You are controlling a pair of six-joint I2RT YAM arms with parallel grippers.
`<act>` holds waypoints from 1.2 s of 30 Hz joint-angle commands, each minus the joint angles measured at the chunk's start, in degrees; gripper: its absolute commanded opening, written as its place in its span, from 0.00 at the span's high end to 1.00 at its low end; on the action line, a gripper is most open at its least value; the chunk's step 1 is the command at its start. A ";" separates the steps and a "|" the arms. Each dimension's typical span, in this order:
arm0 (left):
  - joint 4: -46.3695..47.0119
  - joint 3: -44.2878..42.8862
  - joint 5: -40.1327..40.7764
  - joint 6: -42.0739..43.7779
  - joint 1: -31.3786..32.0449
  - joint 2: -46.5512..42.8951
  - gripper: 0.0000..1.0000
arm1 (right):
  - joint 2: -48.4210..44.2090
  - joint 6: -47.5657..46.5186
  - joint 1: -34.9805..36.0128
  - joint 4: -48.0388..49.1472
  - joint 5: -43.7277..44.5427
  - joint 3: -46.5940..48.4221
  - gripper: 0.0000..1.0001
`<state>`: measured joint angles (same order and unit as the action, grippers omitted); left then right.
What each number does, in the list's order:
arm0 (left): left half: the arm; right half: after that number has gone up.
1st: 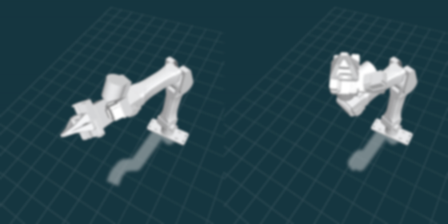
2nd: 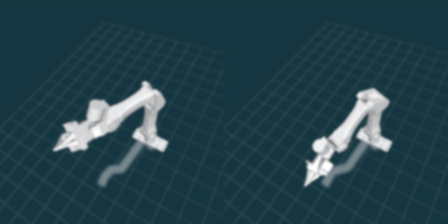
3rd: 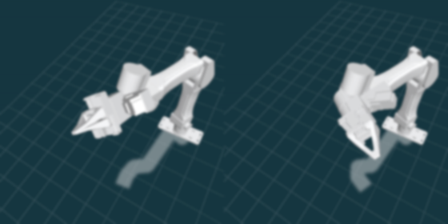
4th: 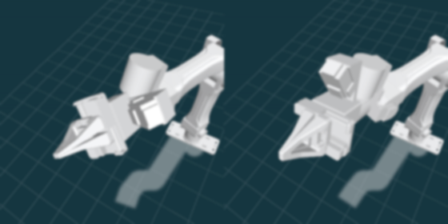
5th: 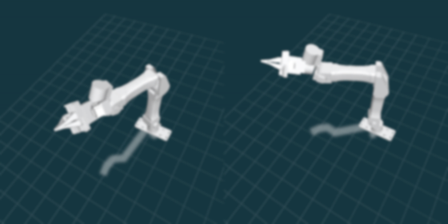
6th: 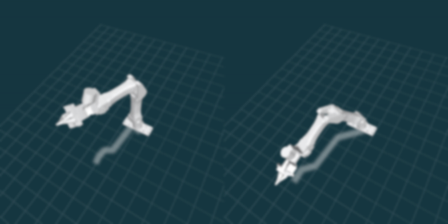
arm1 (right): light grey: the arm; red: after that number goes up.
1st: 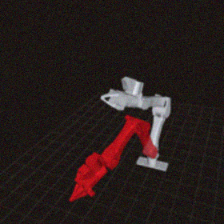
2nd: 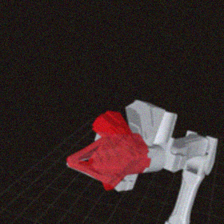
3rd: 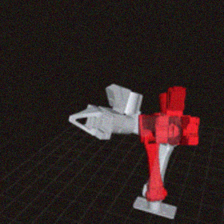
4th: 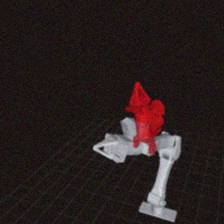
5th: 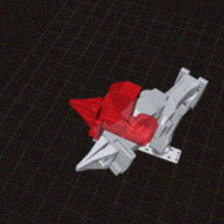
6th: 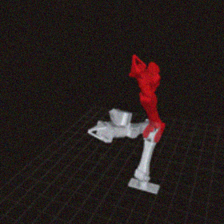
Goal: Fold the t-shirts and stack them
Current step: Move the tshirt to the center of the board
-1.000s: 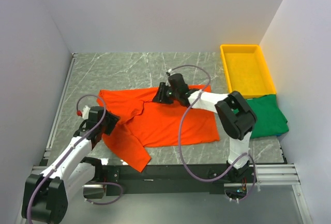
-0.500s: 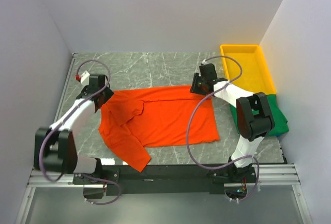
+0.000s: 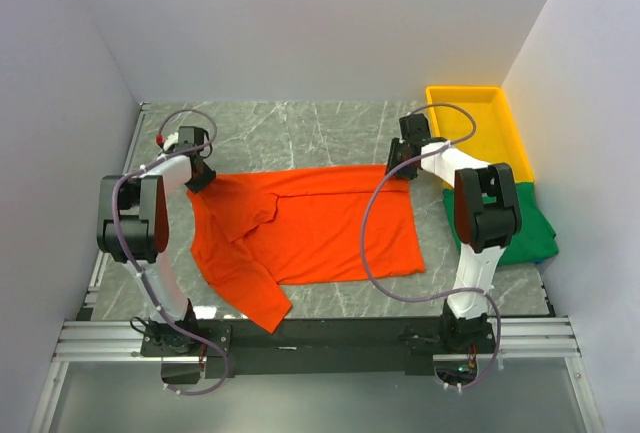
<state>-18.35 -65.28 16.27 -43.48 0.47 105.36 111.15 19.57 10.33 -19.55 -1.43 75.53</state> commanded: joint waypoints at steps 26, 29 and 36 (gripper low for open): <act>-4.68 -13.65 -3.00 2.00 -4.16 12.06 0.62 | 3.47 0.81 0.47 -8.40 -2.00 12.28 0.62; -4.33 -13.30 -3.26 2.00 -4.07 12.24 0.62 | 1.53 3.18 2.32 -7.43 -1.12 9.99 0.62; -3.80 -12.77 -3.26 1.91 -4.07 12.32 0.62 | 4.95 7.05 5.05 -7.00 3.01 10.52 0.64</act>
<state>-21.67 -79.88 13.37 -42.22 -3.05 115.79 116.07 23.97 15.51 -28.29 -1.67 85.56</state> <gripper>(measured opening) 0.381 0.369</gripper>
